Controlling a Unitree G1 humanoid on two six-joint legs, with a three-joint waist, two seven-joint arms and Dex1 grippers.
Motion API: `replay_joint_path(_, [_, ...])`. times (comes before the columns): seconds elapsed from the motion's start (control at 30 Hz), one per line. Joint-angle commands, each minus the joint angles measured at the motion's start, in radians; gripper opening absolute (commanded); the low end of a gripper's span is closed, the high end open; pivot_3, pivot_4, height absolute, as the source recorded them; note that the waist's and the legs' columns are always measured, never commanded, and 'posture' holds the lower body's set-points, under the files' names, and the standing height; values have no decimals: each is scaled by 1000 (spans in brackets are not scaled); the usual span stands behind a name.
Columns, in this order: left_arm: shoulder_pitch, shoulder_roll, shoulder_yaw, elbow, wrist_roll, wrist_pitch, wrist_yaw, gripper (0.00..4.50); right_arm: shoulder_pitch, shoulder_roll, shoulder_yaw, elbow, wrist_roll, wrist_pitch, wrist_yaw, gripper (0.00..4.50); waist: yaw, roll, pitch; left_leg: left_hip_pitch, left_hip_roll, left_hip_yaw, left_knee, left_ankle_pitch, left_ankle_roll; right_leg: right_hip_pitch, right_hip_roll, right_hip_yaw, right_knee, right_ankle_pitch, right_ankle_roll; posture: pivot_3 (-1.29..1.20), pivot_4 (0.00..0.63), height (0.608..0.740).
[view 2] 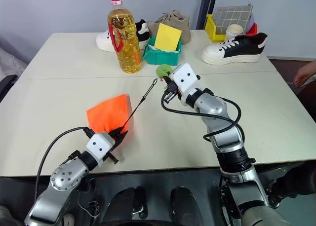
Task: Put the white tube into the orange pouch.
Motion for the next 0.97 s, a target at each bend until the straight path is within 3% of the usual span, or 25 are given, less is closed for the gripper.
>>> replay_joint_path(0.03, [7, -7, 19, -7, -51, -2, -28, 274, 10, -6, -22, -47, 9, 2, 2, 0, 0, 0, 0, 0, 0, 0, 0, 0, 0, 0, 0, 0, 0, 0, 0, 0, 150, 740])
replay_joint_path(0.13, [9, -14, 31, -39, -149, 10, -78, 1628, 60, -25, -3, -101, 50, 64, 60, 1008, 1, 0, 0, 0, 0, 0, -1, 1, 0, 0, 0, 0, 0, 0, 0, 0, 150, 740])
replay_joint_path(0.27, [29, 33, 98, -107, -341, 101, -188, 3583, 167, -102, -6, -212, 111, 128, 156, 2963, 2, 0, 0, 0, 0, 0, -1, 2, 1, 0, 0, -1, 0, 0, 0, 0, 150, 740])
replay_joint_path(0.3, [33, 45, 128, -121, -394, 139, -202, 4233, 194, -122, -15, -234, 130, 140, 177, 3048, 2, 0, 0, 0, 0, 0, -1, 1, 0, 0, 0, -1, 0, 0, 0, 0, 150, 740])
replay_joint_path(0.33, [36, 56, 158, -132, -442, 173, -210, 4475, 219, -139, -25, -250, 143, 146, 191, 3048, 2, 0, 0, 1, 0, 0, -1, 1, 0, 1, 0, -1, 0, 0, 0, 0, 150, 740])
replay_joint_path(0.57, [-15, 165, 437, -141, -753, 446, -171, 4475, 395, -227, -150, -312, 247, 159, 250, 3048, 5, -1, 0, 2, 0, -2, -1, 1, -1, 2, 1, -1, 0, 0, 0, 0, 150, 740])
replay_joint_path(0.7, [-70, 169, 508, -39, -713, 443, -120, 4475, 423, -200, -221, -281, 294, 146, 222, 3048, 4, -1, 0, 2, -1, -3, 1, 1, -1, 3, 1, -2, 0, 0, 0, 0, 150, 740])
replay_joint_path(0.97, [-6, 158, 518, 86, -612, 349, -166, 4475, 443, -173, -235, -170, 285, 58, 214, 3048, 2, -1, 0, 2, -1, -2, -1, 1, -2, 1, 1, -1, 0, 0, 0, 0, 150, 740])
